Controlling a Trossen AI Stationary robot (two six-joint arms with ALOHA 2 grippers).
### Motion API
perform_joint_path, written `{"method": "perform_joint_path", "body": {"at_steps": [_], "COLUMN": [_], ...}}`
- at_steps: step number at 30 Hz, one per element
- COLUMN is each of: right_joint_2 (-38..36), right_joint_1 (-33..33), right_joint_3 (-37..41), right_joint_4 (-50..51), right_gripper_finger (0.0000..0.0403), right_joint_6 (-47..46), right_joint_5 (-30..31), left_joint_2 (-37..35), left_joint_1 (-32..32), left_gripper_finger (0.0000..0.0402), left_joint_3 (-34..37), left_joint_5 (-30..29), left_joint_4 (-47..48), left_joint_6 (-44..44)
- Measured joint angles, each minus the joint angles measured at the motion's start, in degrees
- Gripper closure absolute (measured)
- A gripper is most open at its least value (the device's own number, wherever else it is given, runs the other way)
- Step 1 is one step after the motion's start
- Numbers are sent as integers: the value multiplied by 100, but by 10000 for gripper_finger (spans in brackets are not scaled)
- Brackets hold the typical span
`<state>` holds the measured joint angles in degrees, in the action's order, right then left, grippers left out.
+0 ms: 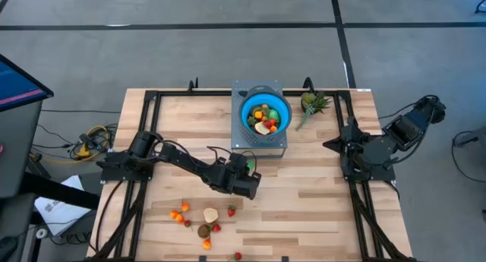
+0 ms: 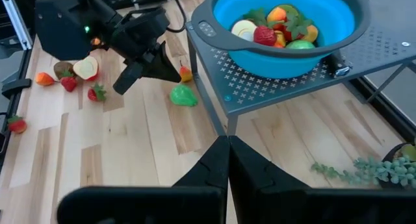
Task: Pick & Place Fruit
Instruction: Put the sliced pear into the strainer bowl
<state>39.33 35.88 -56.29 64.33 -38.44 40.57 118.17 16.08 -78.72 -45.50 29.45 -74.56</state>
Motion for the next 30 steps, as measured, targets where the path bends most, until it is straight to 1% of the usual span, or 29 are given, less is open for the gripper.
{"method": "perform_joint_path", "body": {"at_steps": [14,26,30], "right_joint_2": [0,2,2], "right_joint_1": [0,0,0], "right_joint_3": [0,0,0], "right_joint_4": [-1,-3,-3], "right_gripper_finger": [403,403,403], "right_joint_6": [-2,-4,-11], "right_joint_5": [21,49,66], "left_joint_2": [191,191,191], "left_joint_1": [-13,-9,-9], "left_gripper_finger": [401,401,401], "left_joint_3": [9,11,121], "left_joint_5": [232,278,247], "left_joint_4": [-62,-76,-166], "left_joint_6": [79,229,231]}}
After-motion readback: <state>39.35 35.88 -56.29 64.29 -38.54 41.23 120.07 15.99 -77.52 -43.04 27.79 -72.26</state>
